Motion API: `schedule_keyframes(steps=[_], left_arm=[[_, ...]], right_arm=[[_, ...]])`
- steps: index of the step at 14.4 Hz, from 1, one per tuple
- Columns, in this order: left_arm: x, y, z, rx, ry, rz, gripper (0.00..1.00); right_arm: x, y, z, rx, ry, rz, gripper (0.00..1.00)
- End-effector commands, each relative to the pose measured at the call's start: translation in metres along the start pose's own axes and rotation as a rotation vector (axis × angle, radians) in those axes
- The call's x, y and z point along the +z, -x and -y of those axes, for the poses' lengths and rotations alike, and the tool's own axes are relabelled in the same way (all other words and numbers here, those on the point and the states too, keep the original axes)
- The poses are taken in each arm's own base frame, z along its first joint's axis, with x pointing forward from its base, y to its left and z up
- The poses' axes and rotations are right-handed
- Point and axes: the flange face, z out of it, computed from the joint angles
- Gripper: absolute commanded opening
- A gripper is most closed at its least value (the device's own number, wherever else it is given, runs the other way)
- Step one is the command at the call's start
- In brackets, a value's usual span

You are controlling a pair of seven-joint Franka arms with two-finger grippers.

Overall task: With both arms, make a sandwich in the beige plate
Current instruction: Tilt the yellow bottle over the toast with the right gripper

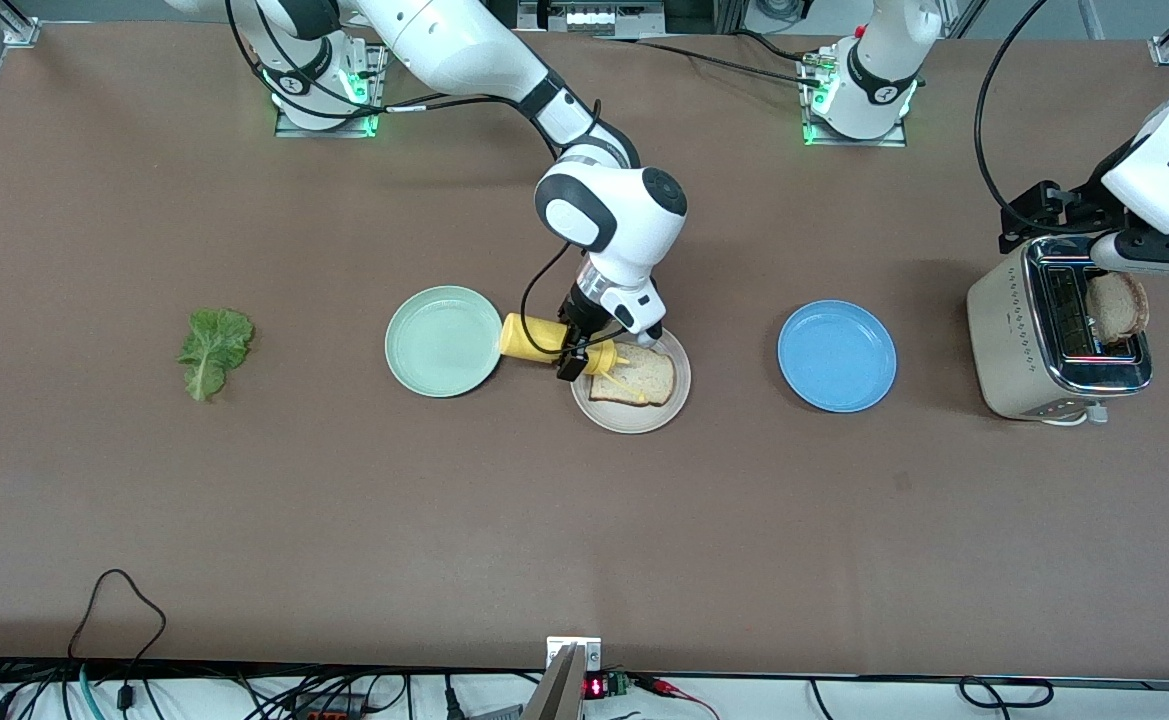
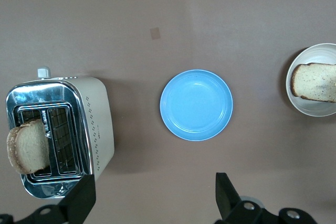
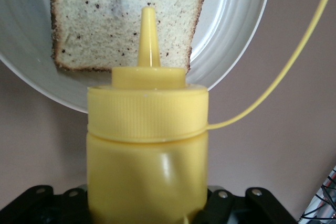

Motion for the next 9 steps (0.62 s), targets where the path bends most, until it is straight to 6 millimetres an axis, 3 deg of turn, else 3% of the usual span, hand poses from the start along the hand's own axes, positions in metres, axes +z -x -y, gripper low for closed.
schedule_keyframes(steps=[1, 3, 5, 7, 9], left_arm=[[-0.005, 0.004, -0.002, -0.005, 0.014, 0.000, 1.00], [-0.005, 0.004, -0.002, -0.005, 0.014, 0.000, 1.00], [-0.005, 0.004, -0.002, -0.005, 0.014, 0.000, 1.00], [-0.005, 0.004, -0.002, -0.005, 0.014, 0.000, 1.00], [-0.005, 0.004, -0.002, -0.003, 0.014, 0.002, 1.00]], right_arm=[[-0.012, 0.004, -0.013, 0.029, 0.038, 0.018, 0.40], [-0.019, 0.016, -0.028, 0.054, 0.033, 0.017, 0.40], [-0.038, 0.035, -0.050, 0.115, -0.003, -0.026, 0.40], [-0.054, 0.062, -0.078, 0.182, -0.042, -0.071, 0.40], [-0.055, 0.089, -0.104, 0.241, -0.098, -0.110, 0.40]])
